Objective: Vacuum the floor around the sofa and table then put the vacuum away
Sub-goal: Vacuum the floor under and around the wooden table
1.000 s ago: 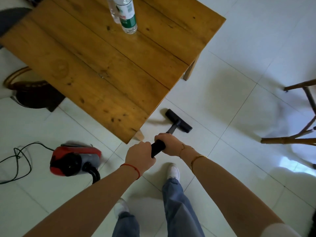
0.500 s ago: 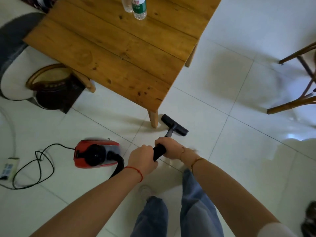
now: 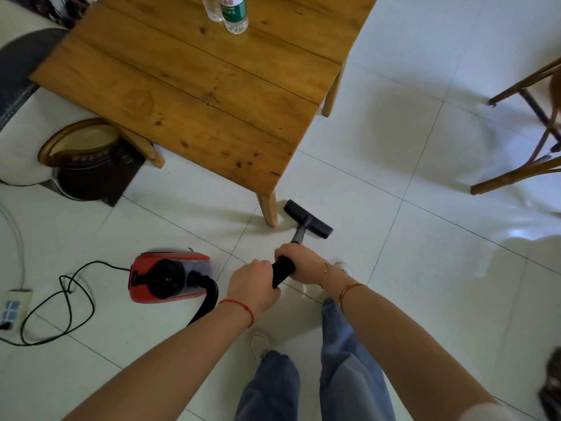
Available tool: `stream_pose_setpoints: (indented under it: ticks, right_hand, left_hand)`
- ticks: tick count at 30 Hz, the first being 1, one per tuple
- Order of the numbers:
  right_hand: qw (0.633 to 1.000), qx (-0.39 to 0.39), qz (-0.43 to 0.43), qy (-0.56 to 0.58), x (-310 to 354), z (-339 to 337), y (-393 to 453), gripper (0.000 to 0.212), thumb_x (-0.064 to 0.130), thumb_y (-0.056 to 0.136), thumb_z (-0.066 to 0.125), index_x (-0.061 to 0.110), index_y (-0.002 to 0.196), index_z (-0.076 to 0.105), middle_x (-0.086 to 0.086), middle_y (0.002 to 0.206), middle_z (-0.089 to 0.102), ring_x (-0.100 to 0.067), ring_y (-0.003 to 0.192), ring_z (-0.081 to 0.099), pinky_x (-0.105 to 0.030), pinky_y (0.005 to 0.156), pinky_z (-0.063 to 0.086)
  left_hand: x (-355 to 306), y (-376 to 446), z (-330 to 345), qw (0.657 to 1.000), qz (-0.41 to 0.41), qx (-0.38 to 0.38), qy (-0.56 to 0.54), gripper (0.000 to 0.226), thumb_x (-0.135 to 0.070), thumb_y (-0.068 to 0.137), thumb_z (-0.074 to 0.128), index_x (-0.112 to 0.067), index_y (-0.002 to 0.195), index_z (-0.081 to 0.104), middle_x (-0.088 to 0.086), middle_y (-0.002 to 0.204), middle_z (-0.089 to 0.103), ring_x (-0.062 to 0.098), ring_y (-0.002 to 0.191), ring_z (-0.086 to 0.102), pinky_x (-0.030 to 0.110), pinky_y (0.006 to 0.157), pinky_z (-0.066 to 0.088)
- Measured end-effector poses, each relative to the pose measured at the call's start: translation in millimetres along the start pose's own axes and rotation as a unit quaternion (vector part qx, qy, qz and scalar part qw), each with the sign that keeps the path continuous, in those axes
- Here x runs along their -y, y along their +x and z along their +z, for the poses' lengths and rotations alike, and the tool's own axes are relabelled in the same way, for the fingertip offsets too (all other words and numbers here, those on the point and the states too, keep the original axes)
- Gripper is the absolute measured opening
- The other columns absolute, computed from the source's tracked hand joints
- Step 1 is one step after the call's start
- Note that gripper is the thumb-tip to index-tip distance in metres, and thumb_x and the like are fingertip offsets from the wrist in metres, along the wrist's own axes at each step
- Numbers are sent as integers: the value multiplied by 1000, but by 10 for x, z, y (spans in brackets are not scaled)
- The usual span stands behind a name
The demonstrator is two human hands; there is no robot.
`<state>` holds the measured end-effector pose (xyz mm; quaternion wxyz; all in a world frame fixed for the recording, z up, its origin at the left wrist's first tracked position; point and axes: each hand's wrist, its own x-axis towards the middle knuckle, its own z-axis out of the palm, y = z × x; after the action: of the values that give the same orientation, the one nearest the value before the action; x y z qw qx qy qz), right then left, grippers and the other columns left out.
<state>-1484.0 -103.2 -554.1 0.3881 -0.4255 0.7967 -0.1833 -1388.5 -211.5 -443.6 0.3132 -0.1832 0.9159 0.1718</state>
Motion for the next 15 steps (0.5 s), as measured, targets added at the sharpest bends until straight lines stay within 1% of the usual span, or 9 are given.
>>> stream_pose_setpoints:
  ticks: [4,6,8,11,15]
  right_hand:
    - [1000,-9,6,12,-347,-306,19,27,-1,78,59,24,79,50,6,84,53,-15,82,50,-29,79,44]
    - [1000,-12,9,10,-575,-509,51,24,-1,77,59,22,81,52,7,85,53,-14,83,49,-28,80,45]
    - [1000,-11,9,7,-819,-738,101,24,-1,76,60,21,81,53,7,84,53,-14,82,49,-31,81,48]
    - [1000,-1,5,-5,-1184,-1146,199,23,-2,76,60,19,83,55,6,86,53,-15,83,50,-32,83,48]
    - [1000,7,4,-15,-1669,-1691,380,20,-2,77,61,14,88,57,2,91,57,-16,87,52,-32,85,48]
  left_hand:
    - [-333,301,-123,1000,-1,-5,3,19,-24,84,57,-13,99,57,-1,77,53,17,65,52,26,57,41]
    - [-541,495,-204,1000,-7,-7,-7,19,-24,85,58,-12,100,57,1,81,58,17,66,52,25,58,42]
    - [-757,714,-292,1000,-14,-10,-19,20,-25,86,59,-12,101,56,2,87,61,17,70,56,24,59,42]
    - [-1089,1077,-437,999,-22,-20,-41,21,-25,86,59,-12,101,55,3,90,62,18,78,62,23,61,43]
    - [-1490,1602,-649,997,-28,-36,-63,23,-27,87,59,-12,103,54,3,94,61,17,80,61,23,64,44]
